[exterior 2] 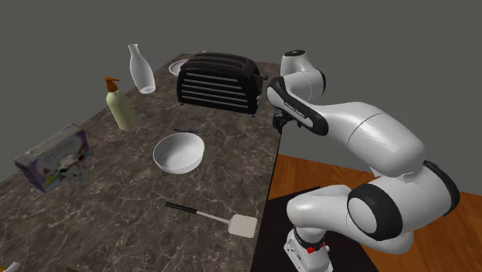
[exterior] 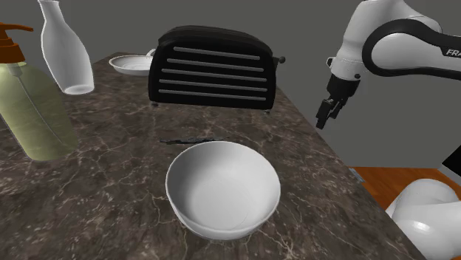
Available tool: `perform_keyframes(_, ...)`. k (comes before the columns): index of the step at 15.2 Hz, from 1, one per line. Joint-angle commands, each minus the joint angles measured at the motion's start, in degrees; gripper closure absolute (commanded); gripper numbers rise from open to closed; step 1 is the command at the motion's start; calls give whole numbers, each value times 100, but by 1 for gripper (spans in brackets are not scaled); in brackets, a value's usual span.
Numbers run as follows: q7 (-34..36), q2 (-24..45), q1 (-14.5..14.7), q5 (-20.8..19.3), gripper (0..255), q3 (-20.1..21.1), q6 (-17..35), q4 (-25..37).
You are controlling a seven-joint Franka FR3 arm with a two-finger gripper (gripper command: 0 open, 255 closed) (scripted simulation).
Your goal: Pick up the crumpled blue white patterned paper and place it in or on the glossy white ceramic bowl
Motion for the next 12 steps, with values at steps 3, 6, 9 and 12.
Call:
perform_keyframes(3,-141,335,159,134,0,30,165,182)
perform_keyframes(6,-364,826,393,334,0,82,376,482)
perform_keyframes(9,-599,1301,618,533,0,142,543,813)
perform_keyframes(12,-842,1760,829,730,0,214,667,1172)
